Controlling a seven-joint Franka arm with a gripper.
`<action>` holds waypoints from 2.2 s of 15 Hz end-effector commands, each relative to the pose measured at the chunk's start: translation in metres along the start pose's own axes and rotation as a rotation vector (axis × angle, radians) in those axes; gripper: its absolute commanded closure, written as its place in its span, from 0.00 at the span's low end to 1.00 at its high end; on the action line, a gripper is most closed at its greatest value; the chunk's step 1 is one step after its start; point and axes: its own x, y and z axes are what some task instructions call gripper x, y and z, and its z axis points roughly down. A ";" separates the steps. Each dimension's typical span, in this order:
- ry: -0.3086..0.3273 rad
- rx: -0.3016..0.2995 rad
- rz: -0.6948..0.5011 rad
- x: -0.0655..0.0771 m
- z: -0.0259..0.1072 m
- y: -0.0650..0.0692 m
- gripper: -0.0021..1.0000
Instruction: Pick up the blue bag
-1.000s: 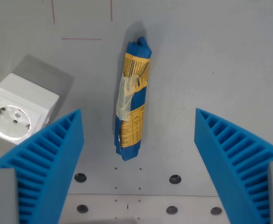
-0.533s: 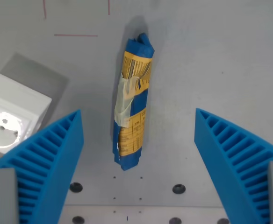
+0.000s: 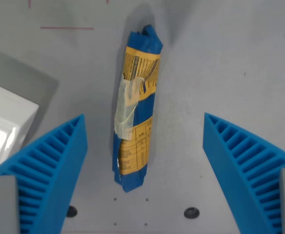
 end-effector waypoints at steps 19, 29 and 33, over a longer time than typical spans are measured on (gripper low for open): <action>0.129 0.045 -0.023 -0.012 0.052 0.001 0.00; 0.126 0.046 -0.023 -0.012 0.062 0.000 1.00; 0.126 0.046 -0.023 -0.012 0.062 0.000 1.00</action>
